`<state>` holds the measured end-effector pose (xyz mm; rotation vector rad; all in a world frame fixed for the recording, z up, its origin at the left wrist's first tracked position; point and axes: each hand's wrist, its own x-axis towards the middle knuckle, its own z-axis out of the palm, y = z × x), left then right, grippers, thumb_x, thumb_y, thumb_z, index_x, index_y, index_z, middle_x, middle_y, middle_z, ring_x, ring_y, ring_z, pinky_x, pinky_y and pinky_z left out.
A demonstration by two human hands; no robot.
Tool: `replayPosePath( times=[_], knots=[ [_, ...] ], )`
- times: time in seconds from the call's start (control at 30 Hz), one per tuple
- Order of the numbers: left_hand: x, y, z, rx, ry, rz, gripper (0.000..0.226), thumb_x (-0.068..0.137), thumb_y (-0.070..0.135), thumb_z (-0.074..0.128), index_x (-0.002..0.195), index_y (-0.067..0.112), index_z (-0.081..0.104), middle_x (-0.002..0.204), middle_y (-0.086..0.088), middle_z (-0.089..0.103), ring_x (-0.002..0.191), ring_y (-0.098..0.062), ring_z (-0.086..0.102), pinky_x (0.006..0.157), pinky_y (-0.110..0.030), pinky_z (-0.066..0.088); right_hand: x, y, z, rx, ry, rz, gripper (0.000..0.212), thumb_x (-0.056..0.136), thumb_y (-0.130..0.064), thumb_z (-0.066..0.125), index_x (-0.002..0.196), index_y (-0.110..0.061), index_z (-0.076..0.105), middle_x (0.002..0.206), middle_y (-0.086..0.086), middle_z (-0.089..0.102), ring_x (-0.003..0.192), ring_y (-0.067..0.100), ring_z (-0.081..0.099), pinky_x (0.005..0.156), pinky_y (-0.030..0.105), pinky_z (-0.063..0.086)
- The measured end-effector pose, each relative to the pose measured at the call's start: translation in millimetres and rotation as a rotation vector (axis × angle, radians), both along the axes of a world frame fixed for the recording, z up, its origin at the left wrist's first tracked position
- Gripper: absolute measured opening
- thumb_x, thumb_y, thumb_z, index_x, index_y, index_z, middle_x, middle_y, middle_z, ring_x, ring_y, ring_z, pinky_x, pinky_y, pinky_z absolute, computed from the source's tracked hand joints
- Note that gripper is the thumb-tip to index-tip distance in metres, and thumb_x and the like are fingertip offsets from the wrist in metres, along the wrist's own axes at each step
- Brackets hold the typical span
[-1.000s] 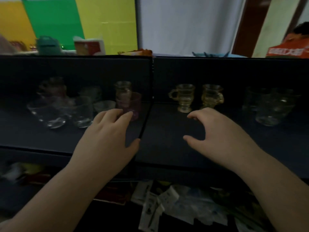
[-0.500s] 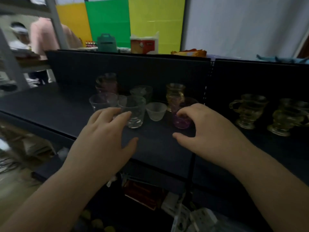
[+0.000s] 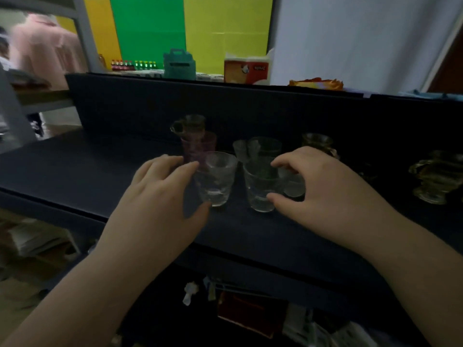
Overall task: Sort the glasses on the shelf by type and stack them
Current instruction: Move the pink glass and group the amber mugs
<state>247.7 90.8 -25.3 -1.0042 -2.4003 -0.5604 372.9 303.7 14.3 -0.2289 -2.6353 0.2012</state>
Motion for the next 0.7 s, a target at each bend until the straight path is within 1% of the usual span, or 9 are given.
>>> replayPosePath(
  times=[0.17,0.27,0.37,0.5,0.57,0.7],
  knots=[
    [-61.3,-30.4,2.2,0.009,-0.034,-0.082,0.071,0.081,0.051,0.062,0.145,0.027,0.042,0.145,0.005,0.04,0.136,-0.015,0.025,0.106,-0.031,0.028,-36.4,-36.8,9.0,-0.021,0.044,-0.115,0.048,0.084,-0.049,0.067,0.128,-0.034,0.056,0.117,-0.018,0.052,0.105,0.0,0.05,0.086,0.017,0.04],
    [-85.6,-35.5,0.0,0.017,-0.07,-0.132,0.07,0.083,0.049,0.062,0.146,0.03,0.037,0.147,0.007,0.037,0.137,-0.013,0.022,0.106,-0.03,0.028,-51.7,-50.3,11.0,-0.019,0.034,-0.167,0.049,0.085,-0.048,0.068,0.13,-0.032,0.056,0.119,-0.017,0.052,0.106,-0.001,0.05,0.086,0.016,0.039],
    [-104.9,-33.0,-2.9,0.023,-0.094,-0.172,0.07,0.084,0.048,0.062,0.146,0.03,0.036,0.147,0.008,0.036,0.137,-0.013,0.024,0.106,-0.031,0.03,-65.2,-55.3,11.2,-0.005,0.016,-0.199,0.05,0.085,-0.048,0.067,0.131,-0.032,0.055,0.12,-0.018,0.052,0.105,-0.002,0.049,0.086,0.016,0.038],
    [-127.0,-20.3,-5.4,0.021,-0.128,-0.176,0.071,0.084,0.05,0.061,0.147,0.031,0.034,0.148,0.009,0.034,0.136,-0.013,0.026,0.106,-0.03,0.03,-82.1,-52.8,13.2,-0.004,0.025,-0.193,0.05,0.086,-0.048,0.066,0.132,-0.033,0.055,0.122,-0.017,0.052,0.108,0.0,0.05,0.09,0.02,0.043],
    [-136.3,-12.9,-3.4,0.023,-0.129,-0.179,0.071,0.083,0.05,0.061,0.147,0.029,0.036,0.147,0.007,0.036,0.135,-0.015,0.029,0.106,-0.032,0.031,-90.5,-49.5,14.7,0.001,0.038,-0.172,0.049,0.086,-0.048,0.066,0.131,-0.033,0.055,0.12,-0.017,0.052,0.107,0.002,0.051,0.091,0.024,0.046],
    [-155.1,4.5,7.7,0.039,-0.164,-0.196,0.075,0.08,0.054,0.062,0.146,0.028,0.036,0.147,0.006,0.036,0.134,-0.016,0.033,0.107,-0.033,0.034,-108.8,-39.7,19.3,0.009,0.054,-0.151,0.05,0.085,-0.05,0.064,0.131,-0.034,0.053,0.12,-0.016,0.052,0.108,0.004,0.051,0.09,0.025,0.046]
  ],
)
